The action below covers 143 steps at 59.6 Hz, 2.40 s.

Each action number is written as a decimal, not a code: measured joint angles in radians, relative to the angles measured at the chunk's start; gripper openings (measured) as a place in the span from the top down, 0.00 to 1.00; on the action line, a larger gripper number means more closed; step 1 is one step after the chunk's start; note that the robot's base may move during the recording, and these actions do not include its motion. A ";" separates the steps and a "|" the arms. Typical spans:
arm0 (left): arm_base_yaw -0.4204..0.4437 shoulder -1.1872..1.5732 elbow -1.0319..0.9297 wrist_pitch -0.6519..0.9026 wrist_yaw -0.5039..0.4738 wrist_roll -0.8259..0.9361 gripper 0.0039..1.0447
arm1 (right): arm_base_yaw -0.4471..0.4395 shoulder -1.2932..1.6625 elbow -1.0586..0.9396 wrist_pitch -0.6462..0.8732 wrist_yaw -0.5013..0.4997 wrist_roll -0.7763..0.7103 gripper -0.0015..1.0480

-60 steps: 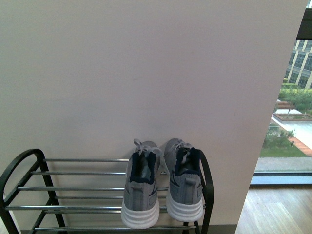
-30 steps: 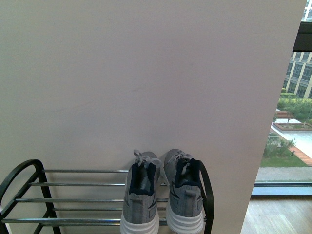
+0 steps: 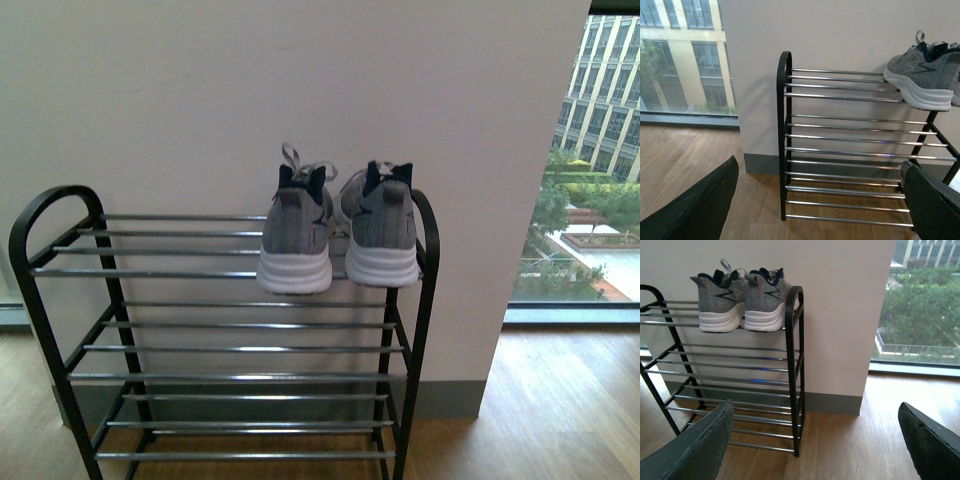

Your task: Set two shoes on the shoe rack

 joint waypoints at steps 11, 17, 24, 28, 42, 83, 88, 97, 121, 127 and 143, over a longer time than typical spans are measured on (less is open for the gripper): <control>0.000 0.000 0.000 0.000 0.000 0.000 0.09 | 0.000 0.000 0.000 0.000 -0.001 0.001 0.09; 0.000 0.000 0.000 0.000 0.000 0.000 0.09 | 0.000 0.000 0.000 0.000 0.000 0.000 0.09; 0.000 0.000 0.000 0.000 0.000 0.000 0.09 | 0.000 0.000 0.000 0.000 0.000 0.000 0.09; 0.000 0.000 0.000 0.000 0.000 0.000 0.09 | 0.000 -0.001 0.000 0.000 0.000 0.000 0.09; 0.000 0.000 0.000 0.000 0.000 0.000 0.09 | 0.000 0.000 0.000 0.000 0.000 0.000 0.09; 0.000 0.000 0.000 0.000 0.000 0.000 0.09 | 0.000 0.000 0.000 0.000 0.002 0.000 0.09; 0.000 0.000 0.000 0.000 0.000 0.000 0.09 | 0.000 0.000 0.000 0.000 0.002 0.000 0.09; 0.000 0.000 0.000 0.000 0.000 0.000 0.09 | 0.000 0.000 0.000 0.000 0.002 0.000 0.09; 0.000 0.000 0.000 0.000 0.000 0.000 0.09 | 0.000 0.000 0.000 -0.001 0.002 0.000 0.09; 0.000 0.000 0.000 0.000 0.000 0.000 0.09 | 0.000 0.000 0.000 -0.001 0.002 0.000 0.09; 0.000 0.000 0.000 0.000 0.000 0.000 0.09 | 0.000 0.000 0.000 -0.001 0.002 0.000 0.09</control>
